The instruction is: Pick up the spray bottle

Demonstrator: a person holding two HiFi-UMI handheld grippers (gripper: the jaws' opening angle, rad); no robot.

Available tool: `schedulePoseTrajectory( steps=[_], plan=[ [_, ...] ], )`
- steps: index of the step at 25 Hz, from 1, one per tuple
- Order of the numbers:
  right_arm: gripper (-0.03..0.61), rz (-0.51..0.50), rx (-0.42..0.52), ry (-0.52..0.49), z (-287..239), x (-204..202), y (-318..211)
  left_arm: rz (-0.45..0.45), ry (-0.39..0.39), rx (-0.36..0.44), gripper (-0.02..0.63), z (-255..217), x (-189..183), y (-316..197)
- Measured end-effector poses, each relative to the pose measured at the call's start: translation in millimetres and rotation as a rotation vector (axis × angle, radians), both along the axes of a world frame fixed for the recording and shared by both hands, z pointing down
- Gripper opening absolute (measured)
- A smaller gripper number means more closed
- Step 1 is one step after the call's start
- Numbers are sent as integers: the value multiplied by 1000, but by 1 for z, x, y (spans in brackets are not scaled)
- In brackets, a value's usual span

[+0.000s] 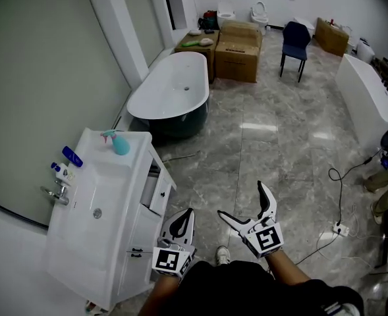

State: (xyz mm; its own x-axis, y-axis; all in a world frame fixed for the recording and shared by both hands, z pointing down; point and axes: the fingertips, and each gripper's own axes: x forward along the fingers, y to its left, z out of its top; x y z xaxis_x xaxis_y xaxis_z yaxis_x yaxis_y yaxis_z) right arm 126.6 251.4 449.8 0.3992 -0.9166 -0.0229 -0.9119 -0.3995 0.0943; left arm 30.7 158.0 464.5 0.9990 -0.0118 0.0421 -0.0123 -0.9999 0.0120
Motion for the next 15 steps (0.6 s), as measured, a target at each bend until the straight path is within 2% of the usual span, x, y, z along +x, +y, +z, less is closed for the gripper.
schedulePoseTrajectory(
  steps=[5,10,15],
  plan=[
    [586,-43,3,-23,18,12,-22,-37,-5,-10,-3,2,9,-20],
    [586,-79,-10,3,16,28,-55,-63,-3,-21,-3,8,22,-46],
    [586,-89,-6,-20,10,46,-95,-78,-12,-31,-3,14,38,-82]
  ],
)
